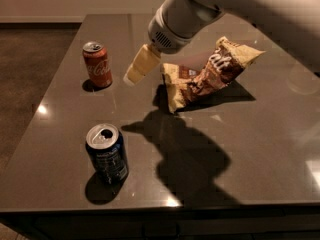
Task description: Move coke can near pepsi can
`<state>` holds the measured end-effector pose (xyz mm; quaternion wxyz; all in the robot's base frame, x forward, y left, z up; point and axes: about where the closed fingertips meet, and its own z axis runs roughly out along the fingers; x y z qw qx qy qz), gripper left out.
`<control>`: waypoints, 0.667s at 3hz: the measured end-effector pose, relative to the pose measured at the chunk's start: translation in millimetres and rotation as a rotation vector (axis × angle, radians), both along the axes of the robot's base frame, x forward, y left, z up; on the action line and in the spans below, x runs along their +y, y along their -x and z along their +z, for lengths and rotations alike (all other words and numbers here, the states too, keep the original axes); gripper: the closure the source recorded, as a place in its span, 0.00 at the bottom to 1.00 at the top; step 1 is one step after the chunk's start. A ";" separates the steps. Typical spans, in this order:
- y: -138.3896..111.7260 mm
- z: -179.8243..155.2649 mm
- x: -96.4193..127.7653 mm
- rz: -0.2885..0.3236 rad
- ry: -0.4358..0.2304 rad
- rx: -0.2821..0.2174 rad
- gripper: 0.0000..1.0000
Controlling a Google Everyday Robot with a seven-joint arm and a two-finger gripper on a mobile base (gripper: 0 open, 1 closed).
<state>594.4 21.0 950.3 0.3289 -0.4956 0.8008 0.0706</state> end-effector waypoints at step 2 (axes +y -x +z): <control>-1.0 -3.7 4.6 -0.005 0.017 -0.002 0.00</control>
Offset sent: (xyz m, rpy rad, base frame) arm 0.0048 0.0098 -0.0108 -0.0397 -0.0011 -0.0159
